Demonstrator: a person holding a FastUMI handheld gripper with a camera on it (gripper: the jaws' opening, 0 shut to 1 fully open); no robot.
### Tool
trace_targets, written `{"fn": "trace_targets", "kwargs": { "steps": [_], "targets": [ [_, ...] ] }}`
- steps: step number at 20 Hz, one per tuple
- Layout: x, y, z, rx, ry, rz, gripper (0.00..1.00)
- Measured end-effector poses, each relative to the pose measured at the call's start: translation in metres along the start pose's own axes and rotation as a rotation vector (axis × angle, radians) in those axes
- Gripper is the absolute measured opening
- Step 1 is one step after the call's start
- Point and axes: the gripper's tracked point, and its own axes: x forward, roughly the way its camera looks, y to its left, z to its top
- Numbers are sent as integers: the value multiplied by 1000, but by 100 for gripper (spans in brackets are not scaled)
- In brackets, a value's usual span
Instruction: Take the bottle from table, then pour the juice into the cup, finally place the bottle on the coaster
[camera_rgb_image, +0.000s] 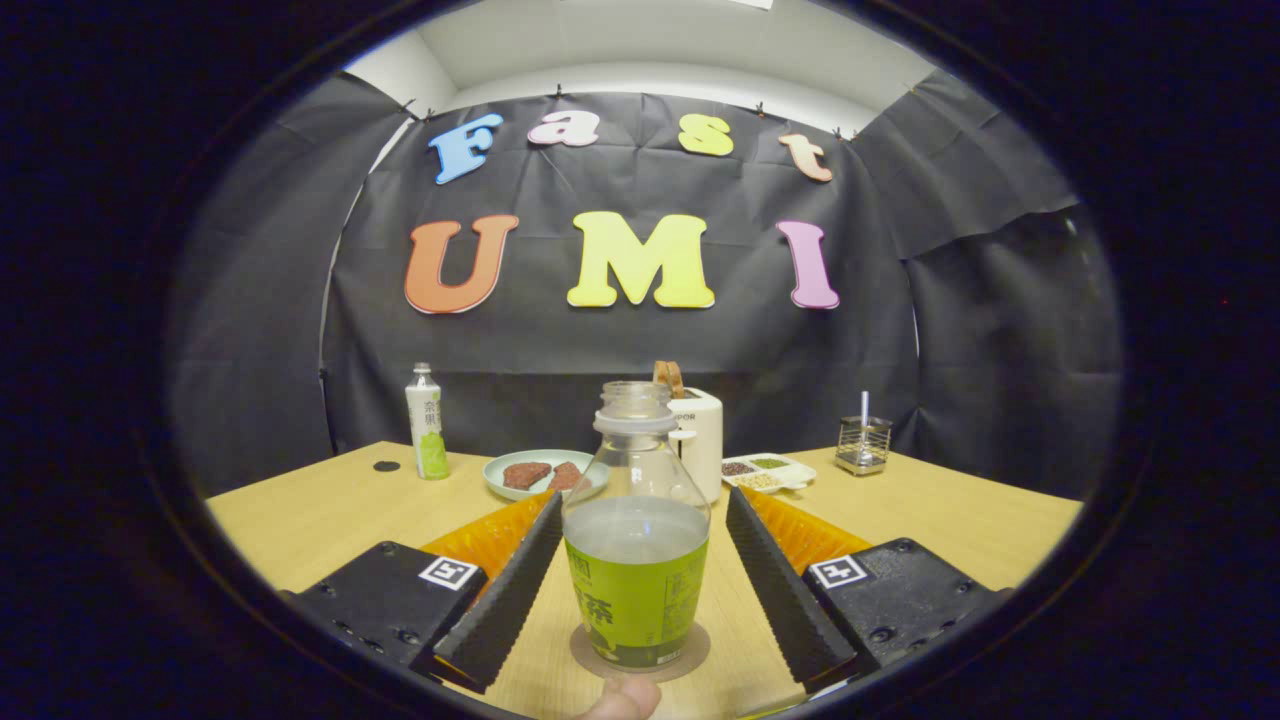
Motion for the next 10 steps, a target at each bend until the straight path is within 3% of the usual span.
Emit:
{"fn": "trace_targets", "kwargs": {
  "steps": [10],
  "targets": [
    [-50,0,30,14,-2,19,100]
  ]
}}
